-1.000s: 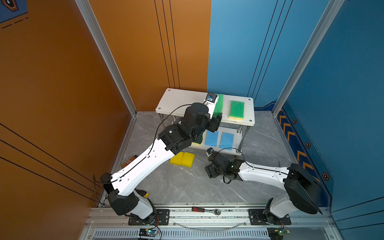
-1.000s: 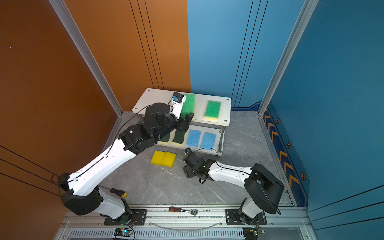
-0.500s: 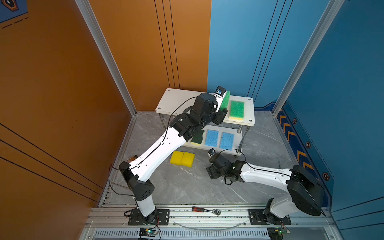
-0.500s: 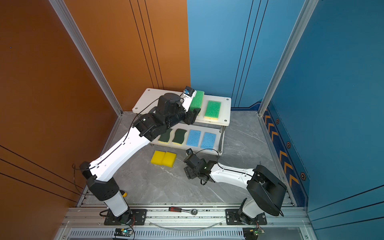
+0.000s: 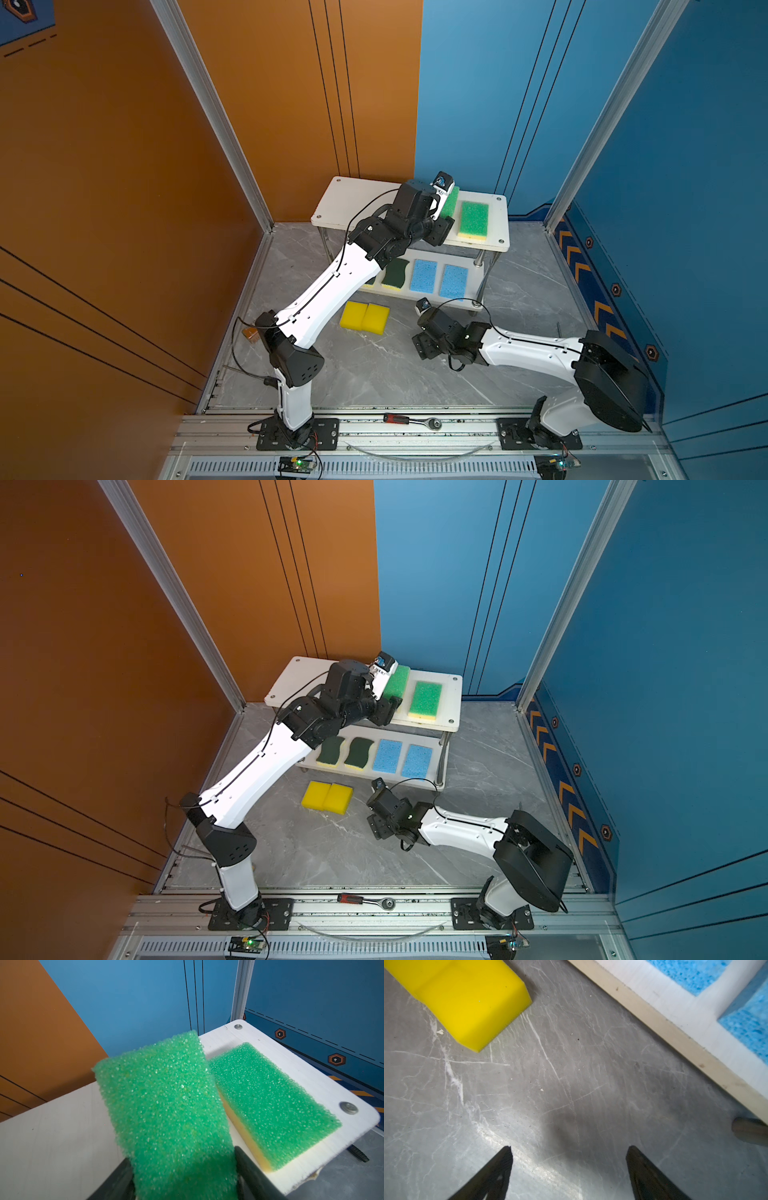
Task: Place and organize the cleaning sponges onto the shelf
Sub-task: 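Lower the green foam sponge beside the other one and open the left gripper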
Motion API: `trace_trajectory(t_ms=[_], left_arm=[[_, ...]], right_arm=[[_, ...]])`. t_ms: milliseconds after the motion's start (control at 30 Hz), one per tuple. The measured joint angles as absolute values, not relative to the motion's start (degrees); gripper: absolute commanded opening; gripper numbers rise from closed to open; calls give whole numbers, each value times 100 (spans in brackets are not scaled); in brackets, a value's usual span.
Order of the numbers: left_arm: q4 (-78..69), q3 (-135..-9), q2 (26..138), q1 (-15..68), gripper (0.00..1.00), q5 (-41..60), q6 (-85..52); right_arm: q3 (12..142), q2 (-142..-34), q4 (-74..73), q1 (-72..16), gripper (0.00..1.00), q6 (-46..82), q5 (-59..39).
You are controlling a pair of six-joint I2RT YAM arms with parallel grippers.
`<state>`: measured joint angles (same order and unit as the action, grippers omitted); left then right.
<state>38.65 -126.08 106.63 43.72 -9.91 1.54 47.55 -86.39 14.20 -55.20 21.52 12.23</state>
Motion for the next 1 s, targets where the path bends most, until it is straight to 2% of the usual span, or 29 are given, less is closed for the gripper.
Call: trace_trajectory(t_ms=[500, 567, 800, 867, 1000], left_arm=[[3879, -12615, 10755, 4344, 73, -1000, 97], [3881, -12615, 10757, 4344, 76, -1013, 51], [3879, -12615, 10783, 4344, 77, -1109, -113], [3879, -12615, 10785, 4340, 80, -1133, -137], [3879, -12615, 10785, 4309, 81, -1164, -180]], right_arm=[[4740, -8663, 1415, -5520, 85, 2152, 1223], [4740, -8663, 1415, -5520, 85, 2152, 1223], [4740, -8672, 1415, -5520, 85, 2152, 1223], [4740, -8689, 1415, -5520, 85, 2152, 1223], [4740, -8718, 1415, -5520, 85, 2152, 1223]])
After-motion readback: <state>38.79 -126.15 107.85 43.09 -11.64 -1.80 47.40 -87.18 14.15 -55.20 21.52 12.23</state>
